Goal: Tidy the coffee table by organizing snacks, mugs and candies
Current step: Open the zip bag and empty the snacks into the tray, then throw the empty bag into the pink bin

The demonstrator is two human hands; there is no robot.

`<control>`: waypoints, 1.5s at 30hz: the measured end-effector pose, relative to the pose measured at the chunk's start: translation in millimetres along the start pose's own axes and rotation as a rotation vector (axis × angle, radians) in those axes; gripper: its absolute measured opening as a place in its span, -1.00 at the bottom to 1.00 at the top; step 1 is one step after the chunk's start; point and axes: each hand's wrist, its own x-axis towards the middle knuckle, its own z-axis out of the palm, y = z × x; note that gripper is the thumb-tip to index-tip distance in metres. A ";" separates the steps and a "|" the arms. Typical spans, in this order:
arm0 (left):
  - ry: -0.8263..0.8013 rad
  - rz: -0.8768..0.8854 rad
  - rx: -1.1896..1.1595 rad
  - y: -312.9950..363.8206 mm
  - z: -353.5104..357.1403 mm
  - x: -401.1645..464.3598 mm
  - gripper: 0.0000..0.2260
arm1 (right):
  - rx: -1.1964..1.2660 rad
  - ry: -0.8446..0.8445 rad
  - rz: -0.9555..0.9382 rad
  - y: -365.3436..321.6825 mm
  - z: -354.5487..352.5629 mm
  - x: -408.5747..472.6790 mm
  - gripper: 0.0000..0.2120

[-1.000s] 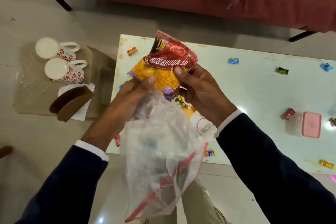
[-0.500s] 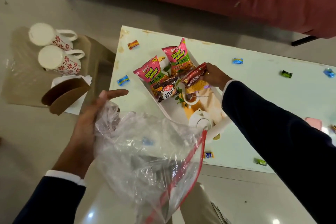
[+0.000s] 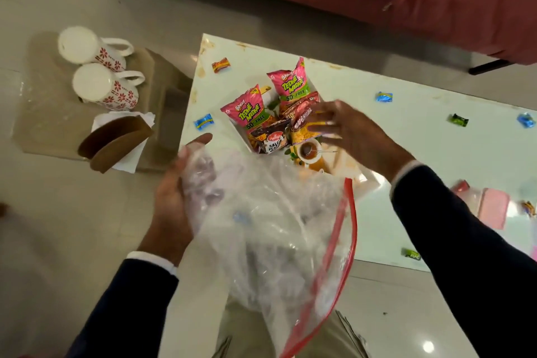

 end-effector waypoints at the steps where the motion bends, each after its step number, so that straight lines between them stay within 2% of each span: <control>1: -0.007 0.002 -0.026 -3.7 6.4 0.7 -0.46 | 0.069 -0.142 0.027 2.9 8.5 -23.6 -0.43; 2: -0.019 0.006 -0.036 -7.7 13.9 1.0 -0.39 | 0.097 -0.240 0.053 9.9 18.5 -46.2 -0.33; 4: -0.077 0.008 -0.045 -18.0 30.7 2.1 -0.22 | 0.060 -0.315 0.077 31.3 42.6 -85.2 -0.07; 7: -0.109 0.001 0.063 -36.0 53.6 6.1 -0.42 | -0.028 -0.233 0.035 61.3 83.8 -111.5 0.06; 9: -0.096 -0.014 0.138 -46.0 69.5 7.3 -0.49 | -0.085 -0.053 -0.012 73.6 97.1 -110.0 0.01; 13: -0.047 0.003 0.105 -55.0 86.0 11.6 -0.59 | -0.337 0.339 -0.090 88.0 90.4 -102.4 -0.28; 16: -0.084 0.106 0.242 -49.3 88.9 17.0 -0.49 | -0.389 0.507 -0.144 97.4 69.1 -106.2 -0.38; 18: -0.224 0.207 0.412 -48.3 80.7 20.6 -0.27 | -0.362 0.557 -0.129 105.3 53.3 -114.7 -0.39; 19: -0.334 0.268 0.589 -51.6 78.7 20.6 -0.17 | -0.294 0.570 -0.120 110.2 45.1 -121.1 -0.40; 22: -0.667 0.485 1.255 -85.5 84.5 6.2 0.10 | 0.126 0.539 -0.128 120.6 32.1 -145.7 -0.39; 24: -0.859 0.499 1.457 -124.9 93.6 -13.0 0.26 | 0.312 0.463 -0.163 128.3 31.9 -164.4 -0.45; 26: -0.950 0.531 1.598 -159.4 100.0 -26.8 0.28 | 0.401 0.363 -0.189 138.6 35.3 -185.1 -0.56; 28: -0.957 0.744 1.785 -187.7 109.8 -36.6 0.15 | 0.546 0.286 -0.183 159.7 26.8 -216.2 -0.61; 30: -0.945 0.937 1.903 -214.2 123.7 -53.9 -0.04 | 0.586 0.267 -0.162 183.4 7.1 -253.5 -0.67; 31: -0.912 0.941 1.929 -223.7 128.5 -61.8 -0.15 | 0.494 0.266 -0.146 192.0 -1.2 -269.5 -0.74; 33: -0.810 0.770 1.961 -248.2 147.3 -92.0 -0.40 | 0.107 0.335 -0.106 208.1 -20.6 -317.7 -0.81; 35: -0.687 0.582 1.973 -267.3 177.6 -130.5 -0.62 | -0.215 0.479 -0.131 217.3 -39.8 -377.1 -0.63; 36: -0.641 0.520 1.937 -274.0 193.1 -146.7 -0.69 | -0.254 0.544 -0.182 218.9 -45.9 -404.7 -0.54; 40: -0.628 0.538 1.748 -309.4 294.8 -234.4 -0.83 | -0.303 0.699 -0.356 218.8 -70.7 -531.9 -0.12; 42: -0.666 0.554 1.697 -333.5 345.8 -276.7 -0.85 | -0.316 0.787 -0.414 210.7 -78.9 -580.8 0.04; 45: -0.820 0.501 1.564 -366.4 402.6 -352.5 -0.68 | -0.314 0.966 -0.504 199.1 -89.0 -646.8 0.21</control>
